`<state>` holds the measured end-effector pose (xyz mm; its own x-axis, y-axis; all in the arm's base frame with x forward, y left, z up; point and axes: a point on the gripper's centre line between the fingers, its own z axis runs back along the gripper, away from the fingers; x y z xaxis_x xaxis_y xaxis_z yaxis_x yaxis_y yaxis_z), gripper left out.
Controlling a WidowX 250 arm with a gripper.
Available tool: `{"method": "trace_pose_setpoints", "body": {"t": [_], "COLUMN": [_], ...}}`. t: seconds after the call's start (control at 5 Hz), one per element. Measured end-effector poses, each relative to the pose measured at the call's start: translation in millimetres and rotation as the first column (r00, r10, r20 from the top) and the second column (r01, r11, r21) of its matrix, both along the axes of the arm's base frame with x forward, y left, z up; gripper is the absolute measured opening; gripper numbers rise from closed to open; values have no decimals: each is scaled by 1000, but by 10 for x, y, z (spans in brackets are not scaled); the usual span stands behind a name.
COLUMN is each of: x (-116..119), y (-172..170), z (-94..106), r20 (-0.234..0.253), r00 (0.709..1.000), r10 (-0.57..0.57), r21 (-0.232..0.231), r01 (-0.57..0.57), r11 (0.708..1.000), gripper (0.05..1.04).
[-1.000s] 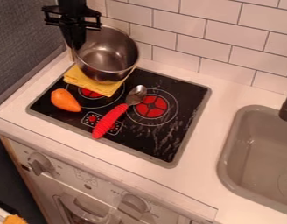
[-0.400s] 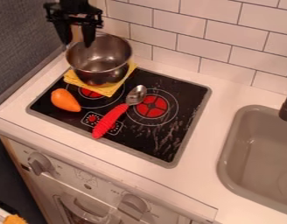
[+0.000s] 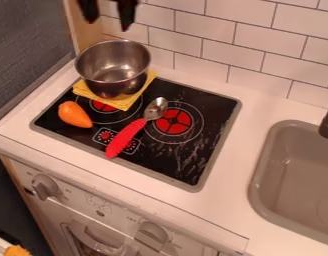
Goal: Move the silver bowl onto the yellow cloth on the top left of the burner
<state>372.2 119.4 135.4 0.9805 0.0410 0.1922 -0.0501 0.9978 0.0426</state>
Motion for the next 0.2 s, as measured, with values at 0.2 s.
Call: {"method": "trace_pose_setpoints", "body": {"t": [0.2], "x": [-30], "y": [-258], "z": [-78], "r20": [-37], "r00": [996], "r10": [-80], "r21": [-22], "r01": [79], "r11": [997], "gripper": [1000]}}
